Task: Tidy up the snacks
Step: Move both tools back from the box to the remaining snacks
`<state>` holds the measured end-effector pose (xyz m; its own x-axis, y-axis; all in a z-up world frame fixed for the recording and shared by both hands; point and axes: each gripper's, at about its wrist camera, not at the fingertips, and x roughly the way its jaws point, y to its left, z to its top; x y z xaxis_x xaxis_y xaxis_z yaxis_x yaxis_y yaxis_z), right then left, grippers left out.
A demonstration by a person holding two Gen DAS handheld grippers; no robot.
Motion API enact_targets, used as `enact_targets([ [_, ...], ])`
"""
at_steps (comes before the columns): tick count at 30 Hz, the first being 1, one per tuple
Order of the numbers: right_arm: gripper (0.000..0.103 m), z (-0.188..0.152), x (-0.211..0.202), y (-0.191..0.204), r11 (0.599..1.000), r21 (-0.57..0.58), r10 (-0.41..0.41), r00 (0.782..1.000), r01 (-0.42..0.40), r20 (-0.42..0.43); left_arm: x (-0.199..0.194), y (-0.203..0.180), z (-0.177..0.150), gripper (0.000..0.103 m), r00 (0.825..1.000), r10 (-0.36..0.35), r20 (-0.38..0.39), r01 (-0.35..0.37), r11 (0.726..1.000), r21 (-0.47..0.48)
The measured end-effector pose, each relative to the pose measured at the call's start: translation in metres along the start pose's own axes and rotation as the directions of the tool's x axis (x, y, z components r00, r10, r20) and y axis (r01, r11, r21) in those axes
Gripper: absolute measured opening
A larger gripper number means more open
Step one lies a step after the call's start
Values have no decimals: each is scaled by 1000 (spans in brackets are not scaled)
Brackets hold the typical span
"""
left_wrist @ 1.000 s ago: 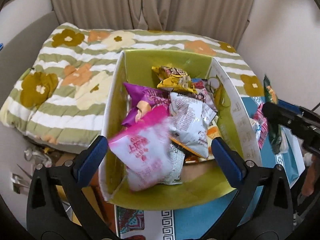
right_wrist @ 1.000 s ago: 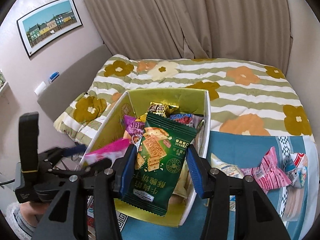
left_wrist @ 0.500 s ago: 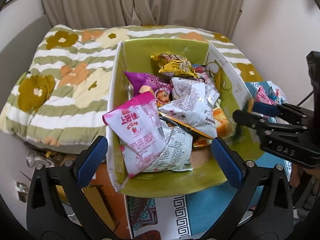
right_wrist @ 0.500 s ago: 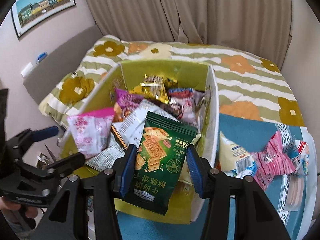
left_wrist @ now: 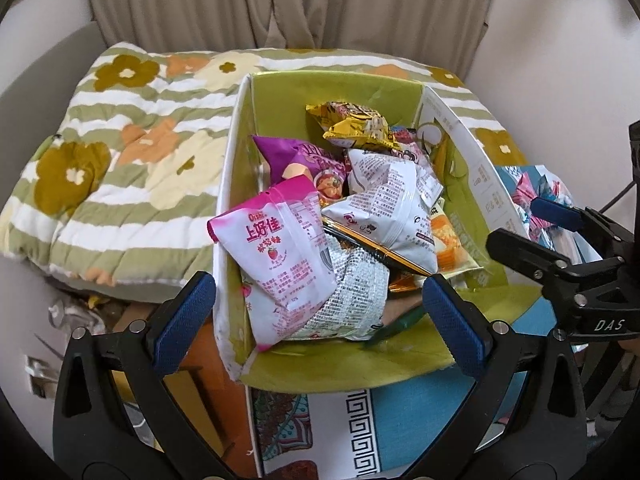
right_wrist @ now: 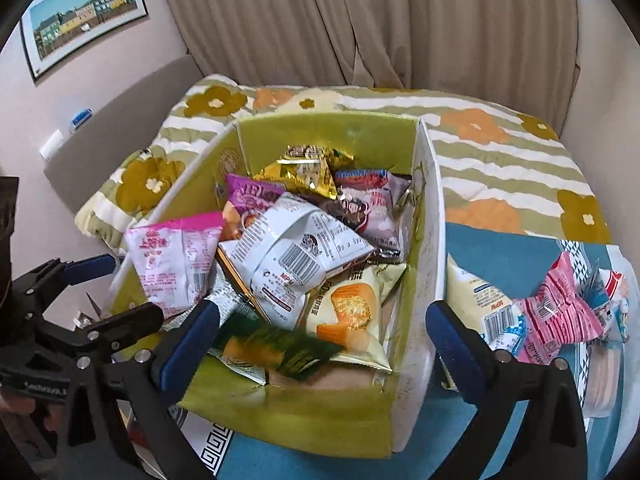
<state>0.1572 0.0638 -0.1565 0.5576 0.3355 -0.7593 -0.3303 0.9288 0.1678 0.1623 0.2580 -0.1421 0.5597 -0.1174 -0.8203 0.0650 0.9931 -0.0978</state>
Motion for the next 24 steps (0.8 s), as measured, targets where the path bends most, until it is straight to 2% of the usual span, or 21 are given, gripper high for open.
enact_targets([
  [5,103,-1,-15,-10,1000,-13,26,999,-26,24,-15,-14,-3,102,999,40,20,-40,999,-35],
  [12,103,1,-49,-29,998,-49,30,998,-27,52,-38,-49,0,102,996,55,72,-52,997,-50],
  [17,103,-1,-77,-52,998,-55,30,996,-25,86,-51,-89,3,102,992,50,119,-46,998,-33],
  [24,103,-12,-122,-109,1000,-6,14,990,-14,143,-58,-157,3,102,986,23,162,-25,1000,8],
])
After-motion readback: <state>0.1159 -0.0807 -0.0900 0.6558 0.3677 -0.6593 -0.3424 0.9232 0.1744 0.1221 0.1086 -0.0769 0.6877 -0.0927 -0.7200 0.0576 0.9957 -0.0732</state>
